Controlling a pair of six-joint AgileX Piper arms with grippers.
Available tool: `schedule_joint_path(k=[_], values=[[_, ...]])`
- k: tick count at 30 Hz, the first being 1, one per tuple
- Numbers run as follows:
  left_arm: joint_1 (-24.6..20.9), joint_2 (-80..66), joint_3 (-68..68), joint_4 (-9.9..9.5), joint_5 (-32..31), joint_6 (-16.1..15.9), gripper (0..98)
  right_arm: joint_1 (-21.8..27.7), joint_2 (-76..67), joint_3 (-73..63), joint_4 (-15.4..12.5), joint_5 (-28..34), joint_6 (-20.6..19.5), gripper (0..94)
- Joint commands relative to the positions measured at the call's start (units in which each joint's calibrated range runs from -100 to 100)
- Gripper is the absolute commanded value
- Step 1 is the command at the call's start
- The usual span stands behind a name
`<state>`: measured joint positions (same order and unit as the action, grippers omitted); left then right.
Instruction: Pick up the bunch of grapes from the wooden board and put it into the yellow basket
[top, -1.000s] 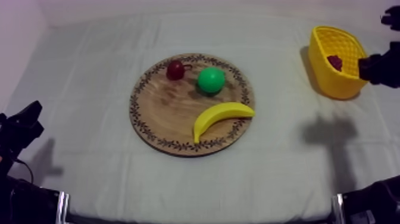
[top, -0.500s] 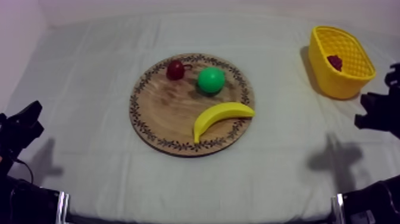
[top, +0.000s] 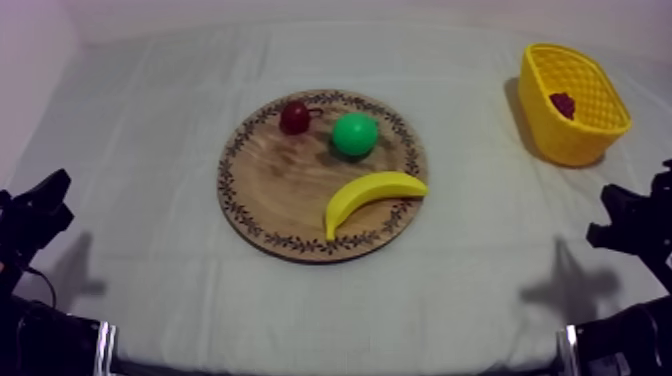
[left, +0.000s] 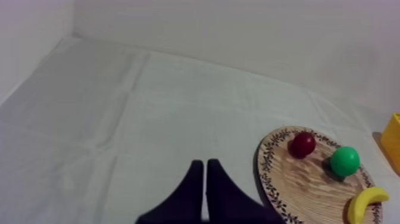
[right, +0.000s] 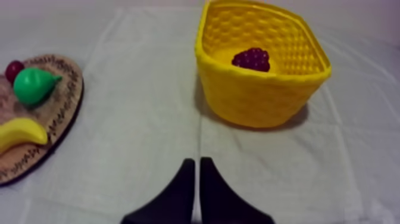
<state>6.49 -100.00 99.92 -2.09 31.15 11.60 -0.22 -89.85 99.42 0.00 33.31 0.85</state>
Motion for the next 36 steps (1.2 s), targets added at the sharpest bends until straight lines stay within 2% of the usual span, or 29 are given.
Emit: schedule_joint_path(k=[1, 17, 21, 29, 36], values=[[-0.01, 0.00, -0.04, -0.04, -0.03, 0.01, 0.1, 0.10, -1.90, 0.11, -0.51, 0.21, -0.78, 0.6], [-0.01, 0.00, -0.04, -0.04, -0.03, 0.05, 0.1, 0.00, -5.80, 0.25, -1.00, 1.40, -2.87, 0.6], [-0.01, 0.00, -0.04, -0.04, -0.03, 0.05, 0.1, -0.06, -5.82, 0.25, -1.00, 1.44, -0.07, 0.9], [-0.01, 0.00, -0.04, -0.04, -0.03, 0.05, 0.1, -0.08, -5.82, 0.25, -1.04, 1.45, 8.81, 0.5], [-0.01, 0.00, -0.04, -0.04, -0.03, 0.05, 0.1, -0.08, -5.82, 0.25, -1.05, 1.45, 10.18, 0.5]])
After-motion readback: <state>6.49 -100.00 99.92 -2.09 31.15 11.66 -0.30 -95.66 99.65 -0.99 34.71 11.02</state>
